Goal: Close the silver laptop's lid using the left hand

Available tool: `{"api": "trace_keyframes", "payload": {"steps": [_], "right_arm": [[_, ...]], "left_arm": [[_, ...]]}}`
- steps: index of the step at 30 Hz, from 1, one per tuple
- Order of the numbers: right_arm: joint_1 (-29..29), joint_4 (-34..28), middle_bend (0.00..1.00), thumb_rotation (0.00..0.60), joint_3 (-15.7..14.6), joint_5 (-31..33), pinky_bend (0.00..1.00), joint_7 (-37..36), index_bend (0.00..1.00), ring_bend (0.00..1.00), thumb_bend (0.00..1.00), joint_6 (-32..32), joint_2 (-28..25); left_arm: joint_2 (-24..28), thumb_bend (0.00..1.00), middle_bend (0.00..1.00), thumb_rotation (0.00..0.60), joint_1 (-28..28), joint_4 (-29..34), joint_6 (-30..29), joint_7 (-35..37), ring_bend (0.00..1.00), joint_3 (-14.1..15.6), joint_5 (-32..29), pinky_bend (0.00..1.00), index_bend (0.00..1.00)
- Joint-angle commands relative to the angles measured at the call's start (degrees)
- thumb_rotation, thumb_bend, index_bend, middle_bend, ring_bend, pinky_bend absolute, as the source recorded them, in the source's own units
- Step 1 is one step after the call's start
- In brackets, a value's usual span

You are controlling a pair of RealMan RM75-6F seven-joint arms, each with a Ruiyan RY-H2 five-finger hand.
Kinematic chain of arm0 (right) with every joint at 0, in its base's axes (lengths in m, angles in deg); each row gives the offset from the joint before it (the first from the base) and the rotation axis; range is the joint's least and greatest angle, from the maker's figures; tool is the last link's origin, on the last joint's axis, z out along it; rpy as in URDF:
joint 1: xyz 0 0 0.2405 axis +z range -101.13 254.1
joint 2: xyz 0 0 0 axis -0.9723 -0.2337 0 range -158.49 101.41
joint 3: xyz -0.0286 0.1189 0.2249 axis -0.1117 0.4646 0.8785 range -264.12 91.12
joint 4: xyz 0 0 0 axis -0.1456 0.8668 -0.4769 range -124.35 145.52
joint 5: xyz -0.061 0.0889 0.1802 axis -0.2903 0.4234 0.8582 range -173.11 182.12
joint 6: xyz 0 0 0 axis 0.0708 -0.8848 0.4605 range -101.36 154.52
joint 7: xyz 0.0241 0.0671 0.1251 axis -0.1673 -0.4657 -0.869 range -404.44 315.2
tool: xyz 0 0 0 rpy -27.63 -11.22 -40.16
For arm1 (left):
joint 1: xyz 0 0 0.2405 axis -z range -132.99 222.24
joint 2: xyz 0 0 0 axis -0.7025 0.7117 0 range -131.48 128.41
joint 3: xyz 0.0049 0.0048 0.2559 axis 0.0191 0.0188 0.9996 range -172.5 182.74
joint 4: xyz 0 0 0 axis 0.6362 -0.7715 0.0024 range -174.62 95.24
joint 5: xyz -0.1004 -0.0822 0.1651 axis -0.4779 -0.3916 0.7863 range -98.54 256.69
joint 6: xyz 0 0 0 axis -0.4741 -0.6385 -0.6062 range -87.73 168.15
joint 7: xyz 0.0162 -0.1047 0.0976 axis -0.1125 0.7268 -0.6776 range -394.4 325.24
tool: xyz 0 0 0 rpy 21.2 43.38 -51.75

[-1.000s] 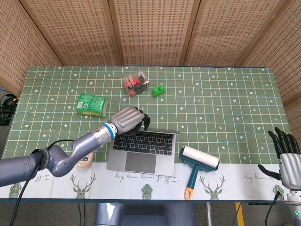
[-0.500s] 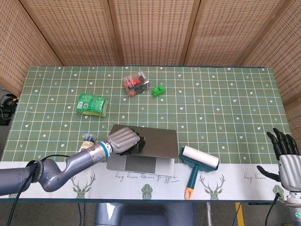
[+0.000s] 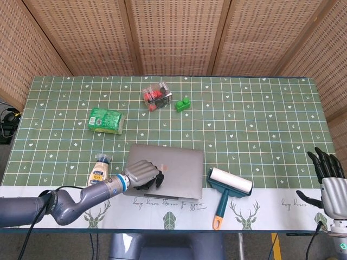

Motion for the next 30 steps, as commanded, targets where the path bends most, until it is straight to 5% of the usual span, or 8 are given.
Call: {"api": "trace_keyframes", "payload": {"steps": [1, 15, 17, 21, 25, 30], "right_arm": [[-0.02, -0.03, 0.0, 0.6, -0.01, -0.03, 0.0, 0.02, 0.0, 0.0, 0.04, -0.04, -0.01], [-0.08, -0.51, 0.0, 0.6, -0.24, -0.28, 0.0, 0.33, 0.0, 0.0, 0.04, -0.02, -0.21], [-0.04, -0.54, 0.0, 0.6, -0.25, -0.28, 0.0, 0.38, 0.0, 0.0, 0.04, 0.05, -0.19], [0.01, -0.48, 0.0, 0.6, -0.31, -0.44, 0.0, 0.66, 0.0, 0.0, 0.04, 0.06, -0.04], [0.24, -0.35, 0.0, 0.6, -0.27, -0.16, 0.0, 0.79, 0.0, 0.0, 0.04, 0.58, 0.21], [0.74, 0.07, 0.0, 0.6, -0.34, 0.58, 0.0, 1.39, 0.0, 0.0, 0.04, 2.06, 0.77]], "left_arm": [[-0.81, 1.0, 0.38, 0.6, -0.01, -0.76, 0.46, -0.37, 0.34, 0.46, -0.46, 0.32, 0.46], [-1.5, 0.99, 0.32, 0.6, -0.44, -1.32, 0.0, -3.87, 0.3, 2.69, -2.99, 0.29, 0.4], [-1.16, 0.94, 0.27, 0.6, -0.79, -0.98, -0.88, -4.36, 0.26, 2.79, -3.22, 0.26, 0.36], [0.62, 0.66, 0.1, 0.6, -3.65, 1.49, -6.53, -4.63, 0.1, 2.62, -2.86, 0.16, 0.24], [3.3, 0.49, 0.0, 0.6, -9.21, 4.97, -17.56, -5.75, 0.0, 2.55, -0.56, 0.03, 0.12], [4.6, 0.32, 0.0, 0.6, -18.19, 6.4, -34.8, -14.97, 0.0, 5.31, 3.97, 0.0, 0.02]]}}
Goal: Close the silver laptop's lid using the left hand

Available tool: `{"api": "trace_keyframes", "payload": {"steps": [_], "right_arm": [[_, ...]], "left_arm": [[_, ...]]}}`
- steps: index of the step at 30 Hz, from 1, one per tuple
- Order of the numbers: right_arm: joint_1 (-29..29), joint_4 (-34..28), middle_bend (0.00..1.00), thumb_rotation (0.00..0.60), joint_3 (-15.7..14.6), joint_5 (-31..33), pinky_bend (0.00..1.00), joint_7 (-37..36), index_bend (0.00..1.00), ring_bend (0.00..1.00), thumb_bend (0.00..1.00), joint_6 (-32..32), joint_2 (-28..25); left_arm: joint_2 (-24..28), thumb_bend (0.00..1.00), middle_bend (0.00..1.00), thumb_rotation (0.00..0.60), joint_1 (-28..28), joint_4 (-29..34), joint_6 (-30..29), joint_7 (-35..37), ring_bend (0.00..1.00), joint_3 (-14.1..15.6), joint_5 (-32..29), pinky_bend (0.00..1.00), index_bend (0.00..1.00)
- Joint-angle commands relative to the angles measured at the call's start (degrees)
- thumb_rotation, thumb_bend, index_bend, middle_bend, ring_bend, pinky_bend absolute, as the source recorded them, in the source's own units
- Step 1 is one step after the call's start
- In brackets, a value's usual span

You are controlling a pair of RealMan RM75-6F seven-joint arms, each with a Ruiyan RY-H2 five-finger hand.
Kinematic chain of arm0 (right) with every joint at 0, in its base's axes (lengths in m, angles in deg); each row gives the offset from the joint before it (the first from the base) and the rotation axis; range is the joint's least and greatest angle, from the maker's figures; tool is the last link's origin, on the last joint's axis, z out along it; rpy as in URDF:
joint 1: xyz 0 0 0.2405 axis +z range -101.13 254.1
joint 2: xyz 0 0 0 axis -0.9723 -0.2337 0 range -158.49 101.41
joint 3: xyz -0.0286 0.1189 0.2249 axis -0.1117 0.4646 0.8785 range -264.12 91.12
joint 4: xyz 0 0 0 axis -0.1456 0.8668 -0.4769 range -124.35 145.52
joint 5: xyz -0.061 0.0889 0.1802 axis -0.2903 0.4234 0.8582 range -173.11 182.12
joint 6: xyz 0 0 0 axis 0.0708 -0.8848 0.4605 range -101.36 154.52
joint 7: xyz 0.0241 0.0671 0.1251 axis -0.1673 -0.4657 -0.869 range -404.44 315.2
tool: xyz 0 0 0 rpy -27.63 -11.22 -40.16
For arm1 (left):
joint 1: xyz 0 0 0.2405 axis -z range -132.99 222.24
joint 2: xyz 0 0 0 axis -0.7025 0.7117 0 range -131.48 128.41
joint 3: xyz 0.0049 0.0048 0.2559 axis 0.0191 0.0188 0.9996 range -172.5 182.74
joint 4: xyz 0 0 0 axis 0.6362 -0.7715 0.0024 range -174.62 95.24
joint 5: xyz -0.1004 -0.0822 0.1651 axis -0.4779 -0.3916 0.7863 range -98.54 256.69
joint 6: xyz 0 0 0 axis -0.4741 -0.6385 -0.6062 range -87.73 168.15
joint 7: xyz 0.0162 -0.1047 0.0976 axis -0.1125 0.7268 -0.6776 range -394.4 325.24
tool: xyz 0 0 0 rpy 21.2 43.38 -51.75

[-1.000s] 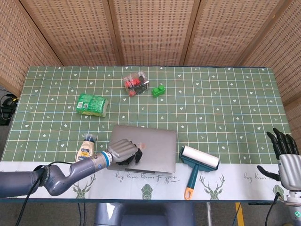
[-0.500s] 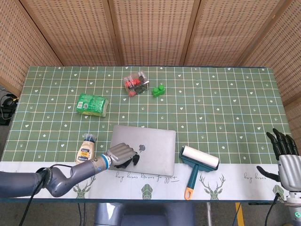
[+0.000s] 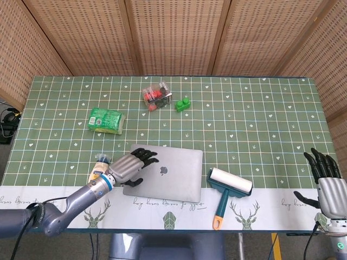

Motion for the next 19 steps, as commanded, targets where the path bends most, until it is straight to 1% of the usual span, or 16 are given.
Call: {"api": "trace_keyframes", "payload": {"steps": [1, 2, 4, 6, 9, 13, 19], "right_arm": [[0.31, 0.28, 0.0, 0.6, -0.06, 0.46, 0.0, 0.42, 0.0, 0.0, 0.04, 0.84, 0.37], [0.44, 0.4, 0.0, 0.6, -0.11, 0.63, 0.0, 0.67, 0.0, 0.0, 0.04, 1.23, 0.53], [0.66, 0.54, 0.0, 0.6, -0.22, 0.66, 0.0, 1.14, 0.0, 0.0, 0.04, 1.7, 0.83], [0.8, 0.63, 0.0, 0.6, -0.39, 0.5, 0.0, 1.81, 0.0, 0.0, 0.04, 1.95, 1.16], [0.97, 0.64, 0.0, 0.6, -0.66, 0.02, 0.0, 2.76, 0.0, 0.0, 0.04, 2.08, 1.63], [1.01, 0.6, 0.0, 0.6, -1.25, -1.15, 0.0, 4.41, 0.0, 0.0, 0.04, 1.75, 2.48], [0.85, 0.59, 0.0, 0.6, -1.77, -2.04, 0.0, 6.5, 0.0, 0.0, 0.04, 1.21, 3.23]], "left_arm": [[1.69, 0.26, 0.0, 0.6, -10.75, 2.04, -18.32, -9.91, 0.0, 2.88, 5.48, 0.0, 0.0], [1.09, 0.17, 0.0, 0.6, -13.63, 1.12, -23.13, -12.45, 0.0, 3.67, 6.73, 0.0, 0.0], [-0.1, 0.06, 0.0, 0.6, -17.72, -0.74, -29.23, -15.13, 0.0, 4.99, 8.8, 0.0, 0.0], [-0.86, 0.02, 0.0, 0.6, -21.19, -2.59, -33.41, -16.32, 0.0, 6.18, 10.17, 0.0, 0.0], [-1.2, 0.01, 0.0, 0.6, -25.46, -4.34, -37.62, -14.94, 0.0, 7.37, 10.82, 0.0, 0.0], [-1.39, 0.02, 0.0, 0.6, -31.73, -7.12, -43.66, -10.41, 0.0, 8.0, 11.16, 0.0, 0.0], [-1.01, 0.01, 0.0, 0.6, -37.37, -12.29, -47.29, -4.12, 0.0, 8.88, 13.61, 0.0, 0.0]]}}
